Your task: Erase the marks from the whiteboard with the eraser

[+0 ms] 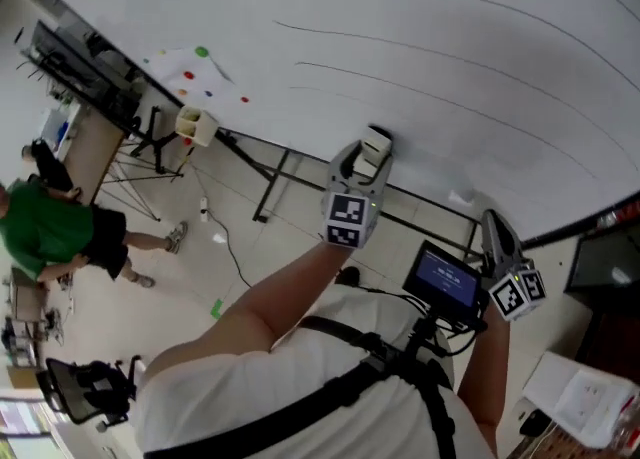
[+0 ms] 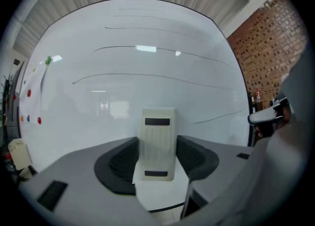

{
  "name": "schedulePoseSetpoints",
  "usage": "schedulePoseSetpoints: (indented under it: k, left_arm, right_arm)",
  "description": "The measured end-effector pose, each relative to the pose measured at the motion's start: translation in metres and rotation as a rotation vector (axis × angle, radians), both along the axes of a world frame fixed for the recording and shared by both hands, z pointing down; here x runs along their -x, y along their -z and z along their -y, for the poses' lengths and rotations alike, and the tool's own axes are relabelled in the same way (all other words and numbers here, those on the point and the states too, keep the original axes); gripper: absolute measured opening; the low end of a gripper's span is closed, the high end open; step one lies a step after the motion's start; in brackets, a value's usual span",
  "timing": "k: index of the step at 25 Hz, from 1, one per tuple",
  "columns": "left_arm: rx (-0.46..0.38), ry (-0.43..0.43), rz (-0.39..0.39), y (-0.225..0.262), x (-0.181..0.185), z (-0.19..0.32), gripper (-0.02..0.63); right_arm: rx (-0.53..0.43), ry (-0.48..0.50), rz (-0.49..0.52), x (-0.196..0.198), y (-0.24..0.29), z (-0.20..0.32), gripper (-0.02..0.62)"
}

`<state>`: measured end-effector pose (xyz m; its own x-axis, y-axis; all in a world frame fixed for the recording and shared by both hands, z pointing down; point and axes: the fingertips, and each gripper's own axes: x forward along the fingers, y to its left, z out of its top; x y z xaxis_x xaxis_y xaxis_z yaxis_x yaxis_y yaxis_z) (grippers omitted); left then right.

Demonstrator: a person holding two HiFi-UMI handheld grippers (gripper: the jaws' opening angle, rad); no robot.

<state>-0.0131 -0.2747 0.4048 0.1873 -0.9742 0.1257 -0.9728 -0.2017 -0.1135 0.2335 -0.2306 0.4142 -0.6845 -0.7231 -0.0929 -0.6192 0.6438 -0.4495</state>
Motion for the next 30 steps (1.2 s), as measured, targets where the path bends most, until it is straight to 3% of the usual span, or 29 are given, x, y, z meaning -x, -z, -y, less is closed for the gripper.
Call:
schedulePoseSetpoints:
  k: [2,7,13,17,22,24,27,30]
  left_arm:
    - [0.023,-0.042,-0.024,0.0,-0.009,-0.006,0.268]
    - [0.057,-0.1,-0.023,-0.024,0.033,-0.022,0.268]
    - [0.071,-0.315,0.007,-0.03,-0.005,-0.027,0.268]
    - [0.066,-0.438,-0.002,-0.032,0.002,-0.027,0.272]
    - [0.037,-0.544,-0.067,-0.025,-0.009,-0.045,0.273]
    - [0.026,-0.536,-0.088,-0.026,-0.004,-0.04,0.273]
    - [0.019,-0.452,-0.094,-0.032,0.014,-0.016,0.273]
    - [0.029,-0.409,-0.113,-0.037,-0.009,-0.016,0.273]
  right_arm:
    - [0.017,-0.058,-0.012,-0.013,0.007,-0.024,0.02]
    - [0.018,-0.072,-0.019,0.054,-0.018,-0.032,0.02]
    - [0.021,-0.079,-0.026,0.105,-0.015,-0.013,0.02]
    - [0.022,-0.095,-0.043,0.134,-0.017,-0.011,0.02]
    - [0.012,-0.108,-0.076,0.126,-0.013,-0.035,0.02]
    - [0.007,-0.058,-0.099,0.126,-0.017,-0.031,0.02]
    - [-0.016,0.031,-0.115,0.126,-0.016,-0.011,0.02]
    - [-0.022,-0.005,-0.108,0.083,-0.005,-0.018,0.02]
